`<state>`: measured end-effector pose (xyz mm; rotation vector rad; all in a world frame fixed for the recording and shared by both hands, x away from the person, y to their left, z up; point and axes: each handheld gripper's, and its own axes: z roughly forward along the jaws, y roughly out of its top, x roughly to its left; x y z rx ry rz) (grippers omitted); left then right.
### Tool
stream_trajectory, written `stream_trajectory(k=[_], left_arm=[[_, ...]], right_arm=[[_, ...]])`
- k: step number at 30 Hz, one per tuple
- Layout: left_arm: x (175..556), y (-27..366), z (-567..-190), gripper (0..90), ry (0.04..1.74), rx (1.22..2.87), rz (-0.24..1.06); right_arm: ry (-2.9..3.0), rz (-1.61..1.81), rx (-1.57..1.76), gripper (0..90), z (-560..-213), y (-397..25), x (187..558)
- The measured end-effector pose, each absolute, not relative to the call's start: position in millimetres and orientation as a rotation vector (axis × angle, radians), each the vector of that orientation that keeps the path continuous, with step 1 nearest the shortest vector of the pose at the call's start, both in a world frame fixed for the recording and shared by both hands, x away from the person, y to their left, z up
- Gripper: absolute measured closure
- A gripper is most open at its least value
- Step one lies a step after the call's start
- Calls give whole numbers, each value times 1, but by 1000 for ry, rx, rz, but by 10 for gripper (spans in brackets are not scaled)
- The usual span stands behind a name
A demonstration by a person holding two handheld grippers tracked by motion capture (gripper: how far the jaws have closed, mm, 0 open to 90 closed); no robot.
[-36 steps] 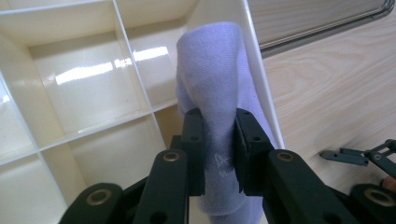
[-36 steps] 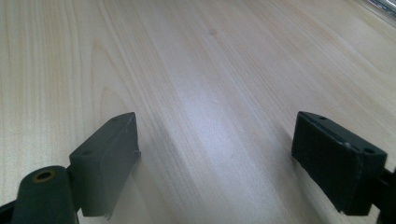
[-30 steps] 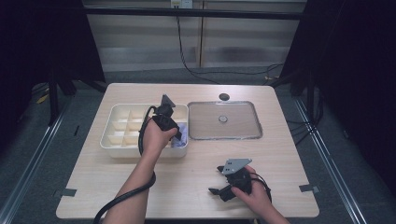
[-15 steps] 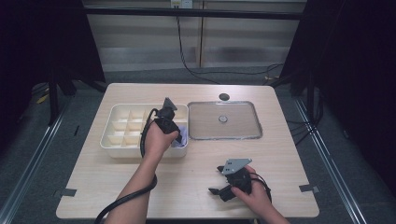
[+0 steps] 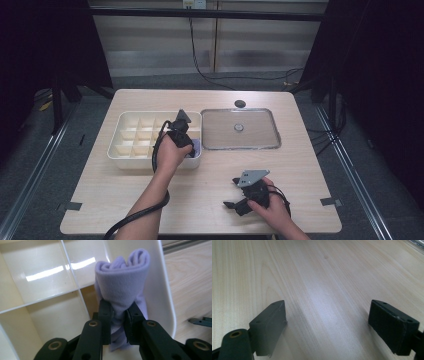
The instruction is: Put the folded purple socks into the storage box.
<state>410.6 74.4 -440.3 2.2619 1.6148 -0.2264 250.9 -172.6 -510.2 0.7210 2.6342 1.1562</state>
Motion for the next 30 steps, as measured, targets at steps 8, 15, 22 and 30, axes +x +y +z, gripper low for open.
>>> stream_trajectory(k=[8, 15, 22, 30], left_arm=[[409, 71, -445, 780, 1611, 2292, -192], [408, 70, -447, 778, 1603, 2300, -183], [408, 68, -448, 774, 1600, 2315, -178], [407, 73, -443, 728, 1597, 2264, -219]], right_arm=[[2635, 1156, 721, 140, -510, -173, 251], [2635, 1156, 721, 140, -510, -173, 251], [2634, 1156, 720, 140, -510, -173, 251], [2634, 1155, 721, 140, -510, -173, 251]])
